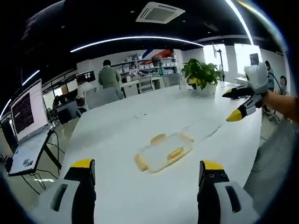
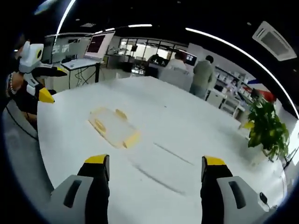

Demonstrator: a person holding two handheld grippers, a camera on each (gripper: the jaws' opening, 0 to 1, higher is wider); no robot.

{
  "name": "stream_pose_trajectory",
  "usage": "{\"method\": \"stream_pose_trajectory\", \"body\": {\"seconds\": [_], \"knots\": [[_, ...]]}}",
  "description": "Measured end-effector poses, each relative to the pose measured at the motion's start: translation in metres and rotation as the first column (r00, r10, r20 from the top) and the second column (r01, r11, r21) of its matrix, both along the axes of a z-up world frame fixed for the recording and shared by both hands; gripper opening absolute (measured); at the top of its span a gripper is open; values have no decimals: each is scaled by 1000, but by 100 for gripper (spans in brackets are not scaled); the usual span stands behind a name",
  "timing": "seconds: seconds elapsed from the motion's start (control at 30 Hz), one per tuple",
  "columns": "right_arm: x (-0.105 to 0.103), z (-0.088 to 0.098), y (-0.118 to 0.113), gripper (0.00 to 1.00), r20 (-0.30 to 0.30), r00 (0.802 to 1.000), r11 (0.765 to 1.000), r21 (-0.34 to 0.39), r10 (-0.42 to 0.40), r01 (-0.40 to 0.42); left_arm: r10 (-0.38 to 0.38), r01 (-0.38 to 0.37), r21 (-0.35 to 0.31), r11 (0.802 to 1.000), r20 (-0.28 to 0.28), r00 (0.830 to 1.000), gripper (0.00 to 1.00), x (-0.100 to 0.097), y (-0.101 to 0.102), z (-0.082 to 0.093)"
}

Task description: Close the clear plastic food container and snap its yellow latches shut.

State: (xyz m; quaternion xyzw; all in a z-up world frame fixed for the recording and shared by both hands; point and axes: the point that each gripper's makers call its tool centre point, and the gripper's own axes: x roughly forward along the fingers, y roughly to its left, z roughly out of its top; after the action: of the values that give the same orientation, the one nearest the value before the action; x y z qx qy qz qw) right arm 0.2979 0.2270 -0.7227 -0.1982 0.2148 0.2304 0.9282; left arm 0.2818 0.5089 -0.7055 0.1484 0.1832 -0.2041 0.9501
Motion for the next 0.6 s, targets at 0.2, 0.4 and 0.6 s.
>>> {"method": "stream_pose_trajectory", "body": {"seconds": [0.2, 0.4, 0.6], "knots": [[33, -9, 23, 79, -4, 999, 998, -16, 54, -54, -24, 23, 71, 997, 16, 1000, 89, 46, 5, -4], [65, -22, 41, 78, -9, 986, 976, -144, 166, -166, -80, 80, 238, 968, -14, 997, 88, 84, 10, -28], [89, -37, 49, 80, -69, 969, 948, -198, 239, -248, -151, 170, 362, 917, -81, 985, 81, 107, 12, -54]]}}
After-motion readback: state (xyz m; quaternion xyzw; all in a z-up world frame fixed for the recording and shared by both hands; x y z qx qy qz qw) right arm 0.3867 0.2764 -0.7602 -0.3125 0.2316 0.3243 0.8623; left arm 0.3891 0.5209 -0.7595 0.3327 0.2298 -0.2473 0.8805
